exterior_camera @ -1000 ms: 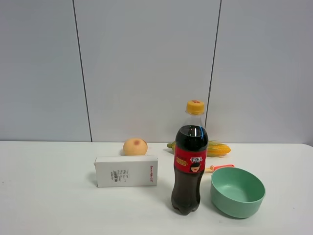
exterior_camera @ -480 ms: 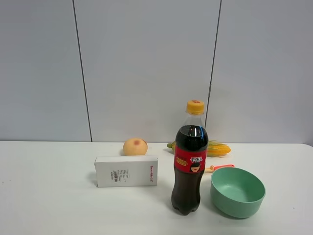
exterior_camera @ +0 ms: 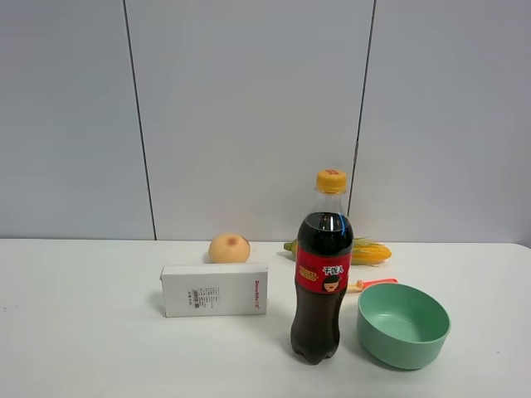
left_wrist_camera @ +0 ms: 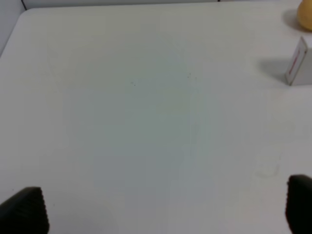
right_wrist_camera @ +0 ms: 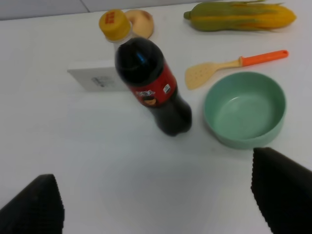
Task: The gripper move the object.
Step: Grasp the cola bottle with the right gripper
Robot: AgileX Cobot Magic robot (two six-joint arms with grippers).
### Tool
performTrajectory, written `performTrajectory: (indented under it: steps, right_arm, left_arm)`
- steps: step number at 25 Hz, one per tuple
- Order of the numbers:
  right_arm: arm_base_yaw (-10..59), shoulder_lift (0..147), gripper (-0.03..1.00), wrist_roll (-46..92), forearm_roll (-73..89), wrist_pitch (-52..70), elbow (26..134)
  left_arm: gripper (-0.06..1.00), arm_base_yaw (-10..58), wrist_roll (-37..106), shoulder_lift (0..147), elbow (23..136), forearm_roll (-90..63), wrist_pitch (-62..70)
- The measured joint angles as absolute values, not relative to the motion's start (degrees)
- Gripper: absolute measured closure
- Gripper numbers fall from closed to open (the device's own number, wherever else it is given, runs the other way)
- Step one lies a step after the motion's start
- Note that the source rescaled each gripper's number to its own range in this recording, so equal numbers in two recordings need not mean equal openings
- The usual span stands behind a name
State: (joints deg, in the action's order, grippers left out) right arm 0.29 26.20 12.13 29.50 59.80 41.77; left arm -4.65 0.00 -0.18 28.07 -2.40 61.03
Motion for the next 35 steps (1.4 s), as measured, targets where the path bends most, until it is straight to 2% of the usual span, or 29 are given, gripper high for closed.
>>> performTrajectory:
  steps: [14,17,27,35]
  right_arm:
    - [0.29,26.2,-0.03,27.96,36.41,50.99,41.77]
    - [0.29,26.42,0.0,30.31,35.01,50.09,41.54]
    - [0.29,26.88,0.01,32.16,31.74,41.3,32.82]
    - [0.29,26.92,0.01,40.87,45.58,27.7,32.82]
  left_arm:
    - [-0.06,-4.65,0.0,-0.18,28.07,-2.4,61.03]
    - [-0.06,-4.65,0.0,-0.18,28.07,-2.4,61.03]
    - [-0.06,-4.65,0.0,-0.18,28.07,-2.4,61.03]
    - [-0.06,-4.65,0.0,-0.18,28.07,-2.4,61.03]
